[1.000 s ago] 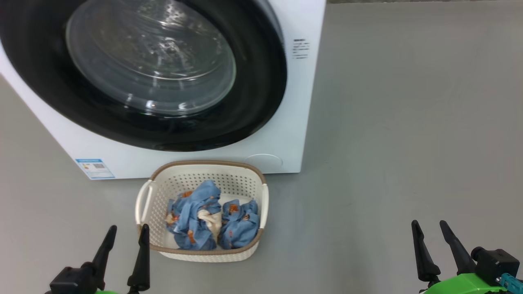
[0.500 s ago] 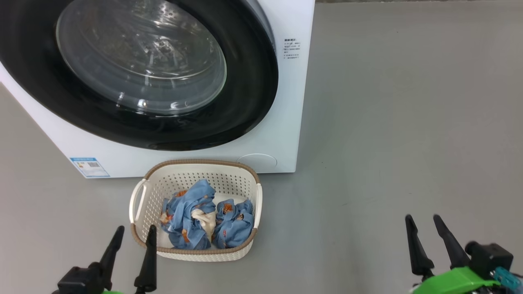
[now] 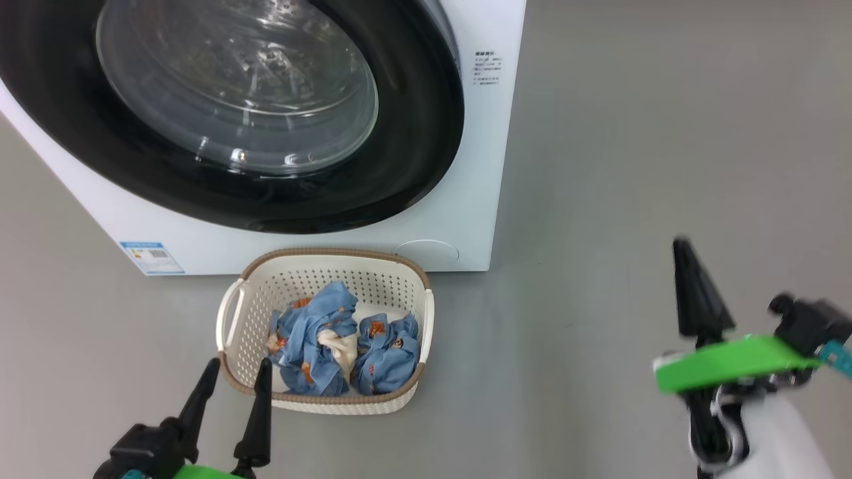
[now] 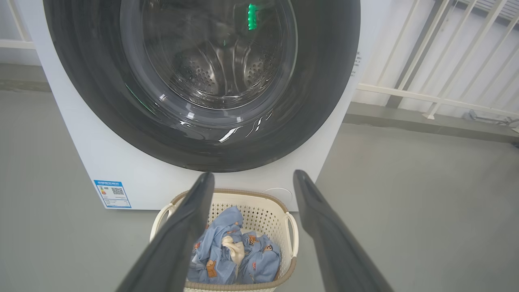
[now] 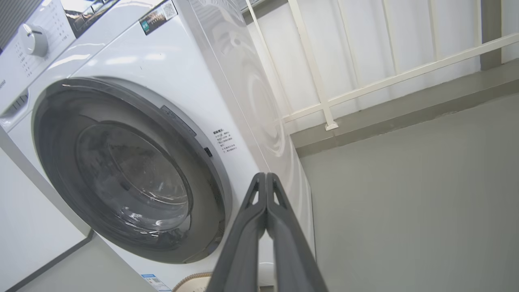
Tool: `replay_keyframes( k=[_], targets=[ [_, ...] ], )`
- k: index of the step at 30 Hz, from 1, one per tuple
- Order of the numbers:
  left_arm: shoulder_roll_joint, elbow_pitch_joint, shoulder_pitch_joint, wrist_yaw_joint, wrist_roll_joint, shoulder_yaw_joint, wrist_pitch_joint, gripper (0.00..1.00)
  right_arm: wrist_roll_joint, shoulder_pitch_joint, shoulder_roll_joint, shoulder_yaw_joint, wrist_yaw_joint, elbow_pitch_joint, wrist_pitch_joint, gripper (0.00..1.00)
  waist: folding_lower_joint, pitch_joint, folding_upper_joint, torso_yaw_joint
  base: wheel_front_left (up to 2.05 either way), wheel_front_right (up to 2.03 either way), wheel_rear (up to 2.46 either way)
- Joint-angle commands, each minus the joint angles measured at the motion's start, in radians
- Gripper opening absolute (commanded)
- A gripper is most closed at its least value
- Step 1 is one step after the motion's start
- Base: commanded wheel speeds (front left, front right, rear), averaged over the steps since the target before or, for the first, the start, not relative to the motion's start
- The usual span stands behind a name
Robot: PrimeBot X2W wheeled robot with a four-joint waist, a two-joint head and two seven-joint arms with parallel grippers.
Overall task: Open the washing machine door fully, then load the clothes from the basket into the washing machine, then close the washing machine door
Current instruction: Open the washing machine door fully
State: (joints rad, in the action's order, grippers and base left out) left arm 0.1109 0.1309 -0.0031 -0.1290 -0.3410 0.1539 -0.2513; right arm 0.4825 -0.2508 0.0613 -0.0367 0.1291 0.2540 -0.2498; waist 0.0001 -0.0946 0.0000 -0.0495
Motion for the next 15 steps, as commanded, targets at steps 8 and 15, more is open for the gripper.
replay_keyframes(
  k=[8, 15],
  targets=[
    [0.021, -0.031, -0.079, -0.002, -0.021, -0.001, -0.010, 1.00, 0.190, -0.235, -0.008, 0.032, 0.002, 0.015, -0.012, 0.00, 0.0000, -0.063, 0.0000, -0.048, 0.00, 0.00, 0.00],
    [0.022, -0.033, -0.126, -0.002, -0.039, 0.028, -0.010, 1.00, 0.355, -0.417, 0.053, 0.088, 0.002, 0.065, -0.012, 0.00, 0.0000, -0.123, 0.0000, -0.106, 0.00, 0.00, 0.00]
  ],
)
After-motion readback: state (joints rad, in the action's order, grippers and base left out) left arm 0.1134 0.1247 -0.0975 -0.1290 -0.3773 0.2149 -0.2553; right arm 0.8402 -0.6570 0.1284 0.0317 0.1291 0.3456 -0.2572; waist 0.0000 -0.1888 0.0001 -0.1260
